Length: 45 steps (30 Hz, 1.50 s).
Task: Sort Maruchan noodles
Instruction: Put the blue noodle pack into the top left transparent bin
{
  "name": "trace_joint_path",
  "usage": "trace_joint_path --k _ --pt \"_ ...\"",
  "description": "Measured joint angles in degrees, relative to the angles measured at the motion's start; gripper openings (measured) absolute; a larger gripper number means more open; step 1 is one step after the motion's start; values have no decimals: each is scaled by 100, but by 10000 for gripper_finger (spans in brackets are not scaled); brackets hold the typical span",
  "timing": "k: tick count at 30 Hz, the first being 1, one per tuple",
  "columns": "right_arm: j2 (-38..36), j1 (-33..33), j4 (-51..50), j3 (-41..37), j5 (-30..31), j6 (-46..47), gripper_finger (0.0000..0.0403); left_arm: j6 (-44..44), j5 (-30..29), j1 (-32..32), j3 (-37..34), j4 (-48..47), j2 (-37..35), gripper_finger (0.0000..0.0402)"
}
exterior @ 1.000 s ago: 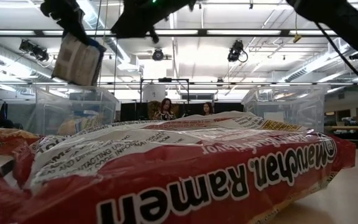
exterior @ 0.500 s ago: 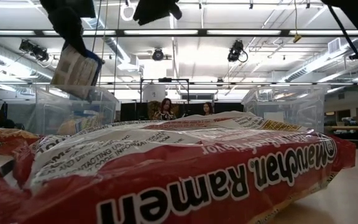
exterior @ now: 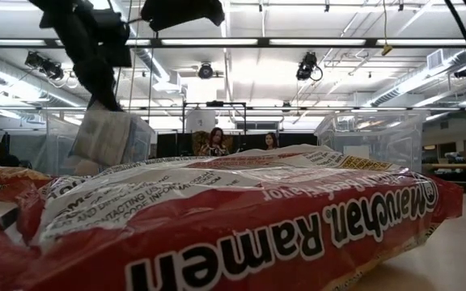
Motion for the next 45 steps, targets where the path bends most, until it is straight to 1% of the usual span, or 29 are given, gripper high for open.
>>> trace_joint_path --k 4,7,11,18,23,29,32,35,39,45 --pt "0 211 142 -396 369 270 127 -208 185 -2 -56 -43 62 5" --pt "2 299 88 -677 457 546 127 -425 292 65 -56 -111 138 5" --pt "2 441 224 -928 575 772 127 -570 303 261 -56 -161 452 5" --pt "0 689 214 -962 705 979 127 -608 303 438 -56 -116 929 6" --pt "2 776 194 -962 731 1024 127 -767 286 448 -56 36 1062 20" --pt "-201 910 -201 -962 1178 1245 127 -868 192 719 -54 156 1022 18" --pt "-316 984 -451 -962 1424 1378 127 -815 138 919 -41 15 995 13" --pt "-385 1028 -625 -962 1687 1518 127 -869 208 1055 -52 -193 997 15" --pt "-417 1032 -733 -962 1907 1626 127 -938 476 1063 -52 -172 997 39" --pt "-417 1038 -733 -962 1910 1573 127 -877 222 1065 14 -185 997 106"
